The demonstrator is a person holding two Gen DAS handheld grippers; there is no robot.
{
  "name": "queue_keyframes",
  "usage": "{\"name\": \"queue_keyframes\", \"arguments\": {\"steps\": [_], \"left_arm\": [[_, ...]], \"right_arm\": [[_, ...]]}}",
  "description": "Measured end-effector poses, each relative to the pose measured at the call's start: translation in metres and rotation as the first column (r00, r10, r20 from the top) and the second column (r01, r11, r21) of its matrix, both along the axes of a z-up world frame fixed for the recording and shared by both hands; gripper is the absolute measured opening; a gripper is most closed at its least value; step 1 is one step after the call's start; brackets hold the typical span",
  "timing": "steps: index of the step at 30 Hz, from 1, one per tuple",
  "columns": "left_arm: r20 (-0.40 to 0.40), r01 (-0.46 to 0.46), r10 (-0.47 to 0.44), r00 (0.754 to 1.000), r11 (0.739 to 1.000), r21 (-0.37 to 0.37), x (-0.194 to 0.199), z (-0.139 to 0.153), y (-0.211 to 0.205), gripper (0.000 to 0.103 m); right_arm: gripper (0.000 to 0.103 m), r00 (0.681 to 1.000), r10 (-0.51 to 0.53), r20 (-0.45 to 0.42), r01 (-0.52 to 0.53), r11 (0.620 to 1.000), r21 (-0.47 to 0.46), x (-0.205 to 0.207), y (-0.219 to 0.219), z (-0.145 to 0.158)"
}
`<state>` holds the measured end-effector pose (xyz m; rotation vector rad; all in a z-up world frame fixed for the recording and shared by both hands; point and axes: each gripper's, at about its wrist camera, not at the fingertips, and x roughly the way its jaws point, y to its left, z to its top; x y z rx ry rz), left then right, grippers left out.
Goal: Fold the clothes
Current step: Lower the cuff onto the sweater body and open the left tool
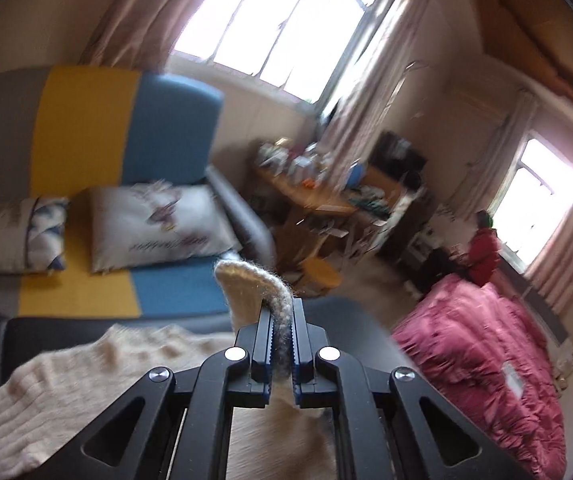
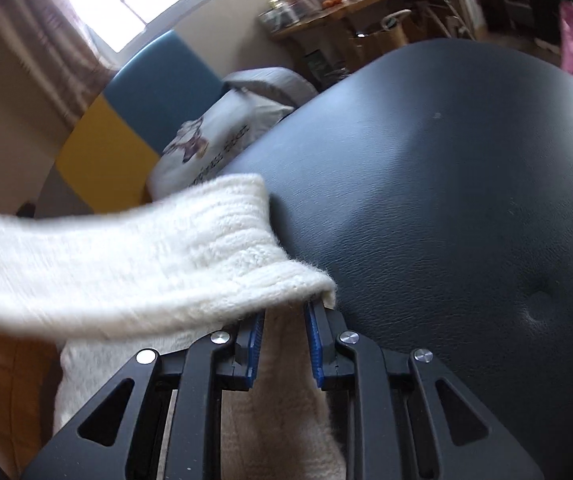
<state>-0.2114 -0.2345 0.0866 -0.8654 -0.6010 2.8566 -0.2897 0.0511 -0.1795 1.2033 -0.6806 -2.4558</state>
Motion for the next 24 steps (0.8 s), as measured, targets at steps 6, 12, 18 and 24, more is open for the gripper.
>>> {"name": "queue_keyframes", "arguments": {"steps": [6,12,18,24], "left_arm": [[0.202,-0.128,0.121,0.972,0.992,0.019,0.004,-0.099,-0.06,0.005],[0.194,-0.118,0.112,0.974,0.993,0.017,0.004,-0.109,-0.067,0.005],[-0.108,0.025,-0.032,0.994,0.997,-0.066,0.02,-0.021,-0.039,0.006],[0.161,-0.016,0.04,0.986,0.989,-0.146,0.005,-0.127,-0.069,0.006]], "right_arm": [[0.018,1.0,-0.004,-0.006,0.004,1.0,0.014,0.0,-0.001,-0.001],[0.018,1.0,0.004,-0.013,-0.003,0.999,0.047,-0.001,-0.009,0.001],[0.018,0.999,0.008,-0.035,-0.005,0.997,0.078,0.002,-0.012,0.003],[0.018,0.999,0.024,-0.027,-0.021,0.995,0.102,0.002,-0.016,0.001]]}}
